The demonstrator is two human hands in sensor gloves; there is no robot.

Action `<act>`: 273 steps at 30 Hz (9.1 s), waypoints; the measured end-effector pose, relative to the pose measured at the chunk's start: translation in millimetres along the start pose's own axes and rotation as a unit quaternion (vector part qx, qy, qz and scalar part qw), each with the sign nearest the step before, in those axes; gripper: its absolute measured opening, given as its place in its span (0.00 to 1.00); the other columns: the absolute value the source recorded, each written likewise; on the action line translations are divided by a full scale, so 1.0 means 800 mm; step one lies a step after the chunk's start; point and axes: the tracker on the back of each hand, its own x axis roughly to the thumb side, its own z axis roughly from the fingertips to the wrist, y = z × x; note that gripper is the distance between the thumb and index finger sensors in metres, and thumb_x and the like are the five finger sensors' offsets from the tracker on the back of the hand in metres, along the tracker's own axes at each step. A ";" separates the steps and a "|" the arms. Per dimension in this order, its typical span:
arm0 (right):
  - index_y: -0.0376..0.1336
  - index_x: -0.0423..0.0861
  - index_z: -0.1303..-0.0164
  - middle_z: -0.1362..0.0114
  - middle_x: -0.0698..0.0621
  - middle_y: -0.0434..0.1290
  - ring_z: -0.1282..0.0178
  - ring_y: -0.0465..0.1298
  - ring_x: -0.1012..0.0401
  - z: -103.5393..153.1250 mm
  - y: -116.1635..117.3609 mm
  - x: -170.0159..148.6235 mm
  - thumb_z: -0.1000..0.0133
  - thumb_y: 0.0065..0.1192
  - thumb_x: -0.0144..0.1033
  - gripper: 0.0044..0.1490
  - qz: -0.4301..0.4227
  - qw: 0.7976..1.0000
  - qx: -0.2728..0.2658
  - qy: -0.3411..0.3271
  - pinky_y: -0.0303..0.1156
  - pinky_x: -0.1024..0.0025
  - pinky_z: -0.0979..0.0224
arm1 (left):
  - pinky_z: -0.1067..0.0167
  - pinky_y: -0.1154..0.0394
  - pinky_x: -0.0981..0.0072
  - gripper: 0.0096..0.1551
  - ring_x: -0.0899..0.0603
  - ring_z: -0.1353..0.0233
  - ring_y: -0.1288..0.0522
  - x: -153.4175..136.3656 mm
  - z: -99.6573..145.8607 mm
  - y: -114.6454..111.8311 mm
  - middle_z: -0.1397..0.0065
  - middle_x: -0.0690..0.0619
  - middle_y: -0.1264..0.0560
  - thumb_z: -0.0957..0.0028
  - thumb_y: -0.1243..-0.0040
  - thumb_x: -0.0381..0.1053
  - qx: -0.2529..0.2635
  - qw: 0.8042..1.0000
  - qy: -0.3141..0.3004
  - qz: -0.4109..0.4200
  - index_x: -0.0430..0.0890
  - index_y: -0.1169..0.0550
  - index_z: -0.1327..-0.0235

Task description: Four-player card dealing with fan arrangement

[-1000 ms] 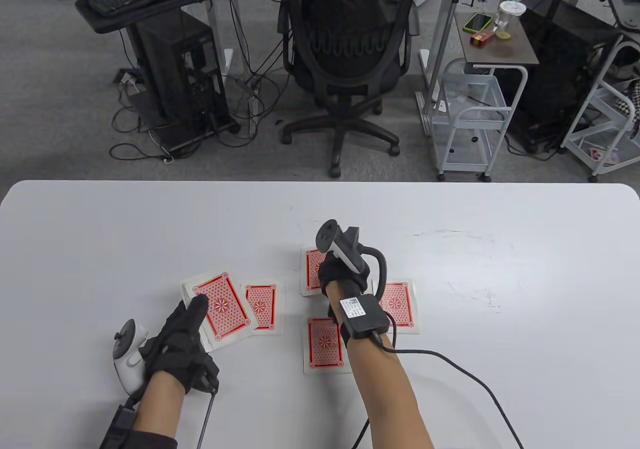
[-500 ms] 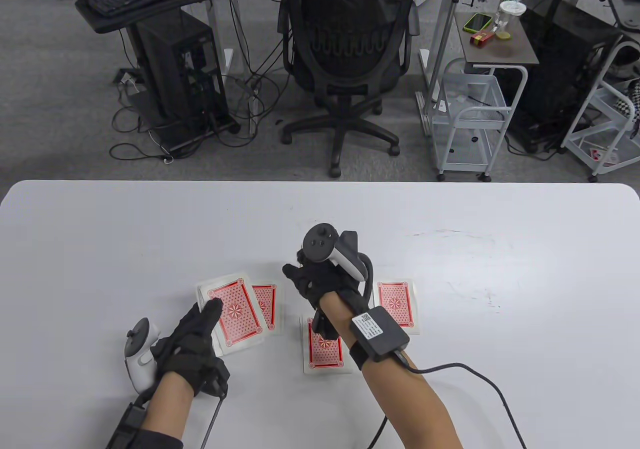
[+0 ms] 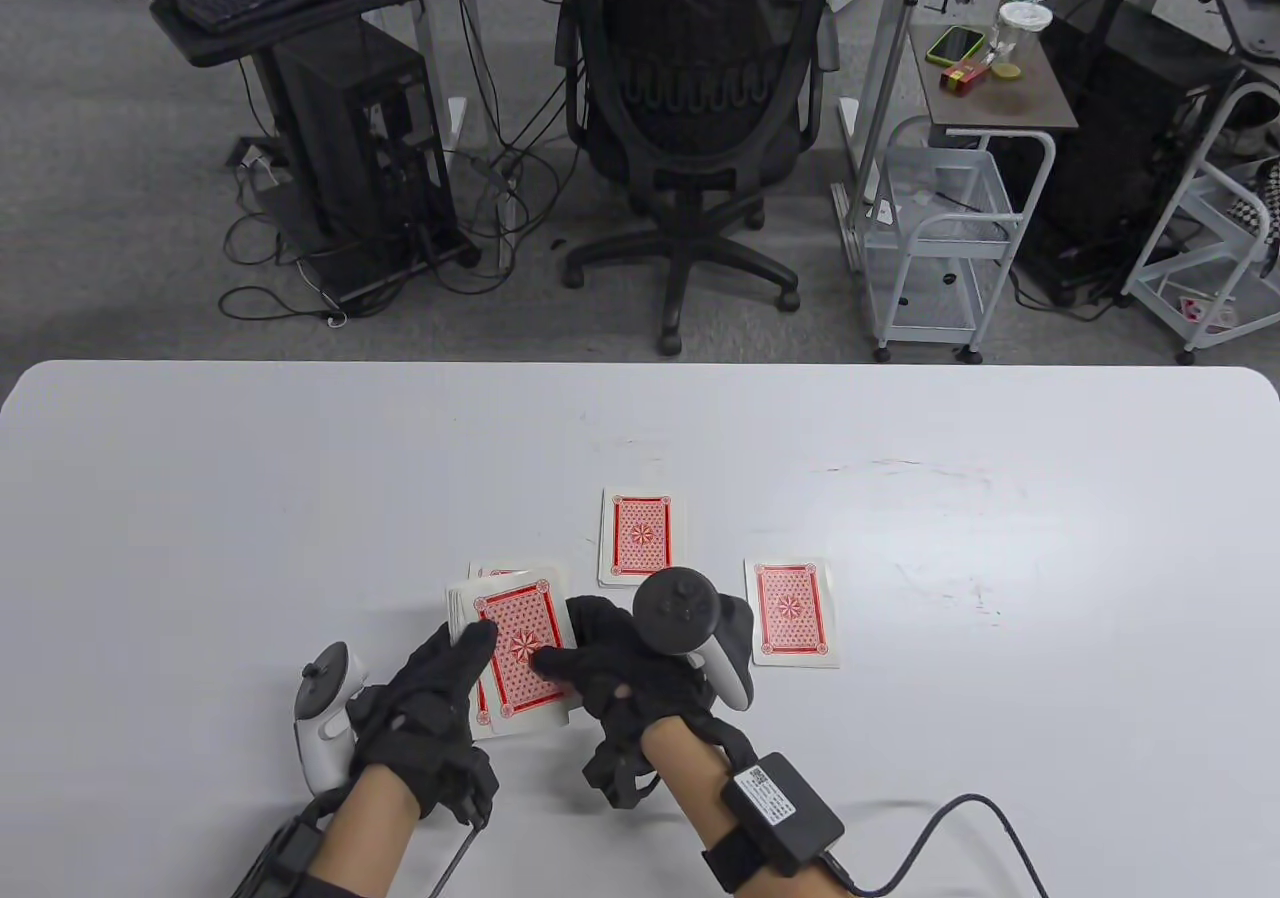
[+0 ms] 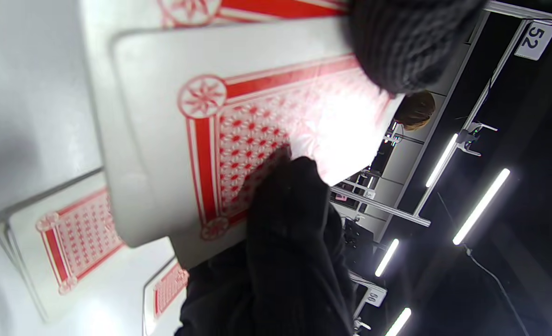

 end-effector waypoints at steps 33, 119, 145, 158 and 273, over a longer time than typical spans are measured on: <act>0.53 0.42 0.20 0.31 0.46 0.68 0.47 0.80 0.53 -0.001 -0.162 -0.148 0.45 0.70 0.55 0.51 0.425 0.847 -0.126 0.295 0.66 0.42 0.34 | 0.49 0.15 0.53 0.27 0.44 0.40 0.14 0.008 0.006 0.020 0.35 0.58 0.20 0.45 0.36 0.61 0.034 0.999 -0.006 0.014 0.55 0.27 0.34; 0.61 0.35 0.31 0.47 0.53 0.79 0.59 0.88 0.58 -0.018 -0.013 -0.013 0.47 0.73 0.40 0.39 -0.089 0.995 0.045 -0.001 0.74 0.46 0.40 | 0.48 0.16 0.52 0.27 0.43 0.40 0.14 0.010 0.002 0.022 0.34 0.58 0.20 0.45 0.37 0.61 0.002 1.000 0.014 0.013 0.55 0.27 0.34; 0.51 0.34 0.22 0.45 0.53 0.75 0.68 0.83 0.67 -0.140 0.080 0.026 0.43 0.68 0.52 0.51 0.391 0.909 0.072 0.126 0.75 0.53 0.43 | 0.49 0.16 0.52 0.27 0.43 0.40 0.14 0.026 0.008 0.099 0.34 0.57 0.20 0.44 0.37 0.61 0.122 0.992 0.037 0.010 0.55 0.27 0.34; 0.60 0.41 0.31 0.41 0.51 0.73 0.54 0.84 0.59 -0.077 0.050 0.059 0.47 0.74 0.48 0.41 0.087 0.990 0.108 -0.023 0.71 0.43 0.38 | 0.48 0.16 0.52 0.27 0.44 0.40 0.15 0.019 0.005 0.056 0.34 0.59 0.20 0.44 0.37 0.62 0.066 0.996 0.006 0.052 0.56 0.27 0.34; 0.62 0.40 0.32 0.44 0.53 0.76 0.52 0.85 0.57 0.001 -0.001 0.000 0.50 0.77 0.45 0.41 0.035 0.999 -0.001 -0.026 0.71 0.42 0.37 | 0.48 0.16 0.52 0.26 0.44 0.42 0.13 -0.005 0.000 -0.003 0.37 0.59 0.18 0.47 0.34 0.61 0.024 0.999 0.010 -0.023 0.56 0.25 0.38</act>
